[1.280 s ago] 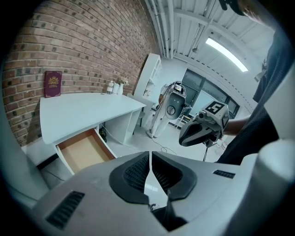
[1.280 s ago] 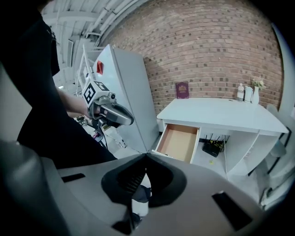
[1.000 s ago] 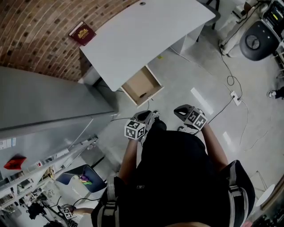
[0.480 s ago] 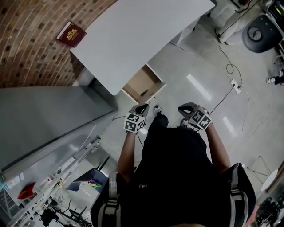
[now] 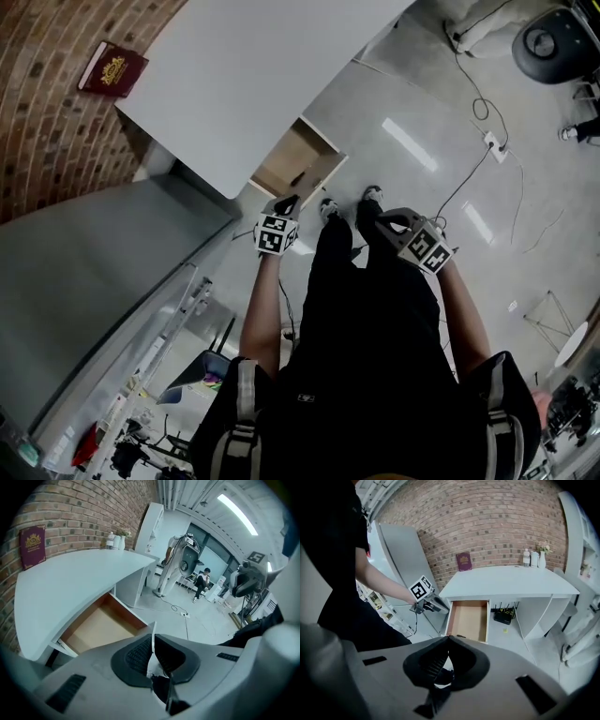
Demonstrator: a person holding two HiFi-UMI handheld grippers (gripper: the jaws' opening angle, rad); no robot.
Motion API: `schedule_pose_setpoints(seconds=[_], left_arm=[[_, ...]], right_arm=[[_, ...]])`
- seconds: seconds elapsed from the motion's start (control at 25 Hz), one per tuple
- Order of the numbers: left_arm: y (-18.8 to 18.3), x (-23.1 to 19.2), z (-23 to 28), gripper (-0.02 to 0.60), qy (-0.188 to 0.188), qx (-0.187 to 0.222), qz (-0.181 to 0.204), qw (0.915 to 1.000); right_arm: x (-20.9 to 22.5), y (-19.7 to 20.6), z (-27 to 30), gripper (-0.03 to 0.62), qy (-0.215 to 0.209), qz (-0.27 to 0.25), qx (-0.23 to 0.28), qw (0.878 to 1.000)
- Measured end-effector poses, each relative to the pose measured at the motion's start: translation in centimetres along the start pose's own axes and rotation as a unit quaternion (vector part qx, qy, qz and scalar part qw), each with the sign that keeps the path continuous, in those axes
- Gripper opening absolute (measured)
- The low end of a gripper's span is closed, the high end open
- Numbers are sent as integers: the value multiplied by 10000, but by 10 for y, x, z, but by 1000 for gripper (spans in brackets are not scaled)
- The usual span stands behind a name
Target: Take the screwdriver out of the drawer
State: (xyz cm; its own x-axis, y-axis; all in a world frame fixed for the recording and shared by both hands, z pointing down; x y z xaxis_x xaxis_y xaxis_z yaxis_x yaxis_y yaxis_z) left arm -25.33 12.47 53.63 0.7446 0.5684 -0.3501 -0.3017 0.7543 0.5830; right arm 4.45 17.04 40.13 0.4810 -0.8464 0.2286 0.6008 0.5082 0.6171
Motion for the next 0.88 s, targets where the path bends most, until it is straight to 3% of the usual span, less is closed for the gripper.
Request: schedule_pose_setpoints(seconds=[0.24, 0.44, 0.6, 0.88], left_arm=[[17, -24, 34, 28, -52, -391, -73, 9992], [28, -36, 66, 28, -79, -770, 110, 9969], [43, -51, 100, 62, -160, -1265, 447, 9908], [72, -76, 151, 96, -105, -1796, 479, 9825]], right_arm=[[10, -4, 21, 57, -142, 128, 79, 9998], [20, 0, 40, 57, -400, 339, 203, 9984], [25, 16, 58, 57, -595, 368, 40, 9975], [35, 51, 86, 57, -904, 512, -251, 9943]])
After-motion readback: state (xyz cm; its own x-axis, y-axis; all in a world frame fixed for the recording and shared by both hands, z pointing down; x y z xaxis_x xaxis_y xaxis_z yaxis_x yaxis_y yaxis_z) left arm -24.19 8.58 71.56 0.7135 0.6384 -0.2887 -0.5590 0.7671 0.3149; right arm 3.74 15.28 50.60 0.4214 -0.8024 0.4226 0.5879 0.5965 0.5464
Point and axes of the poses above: the fingertips, and each gripper's own axes: z forward along the fingers, x to its right, y out of its underside, the point moved 10 cm from there along -z, backward along the fingers, and after that the axes turned 1 degree about -z, right-handed, at the moved point
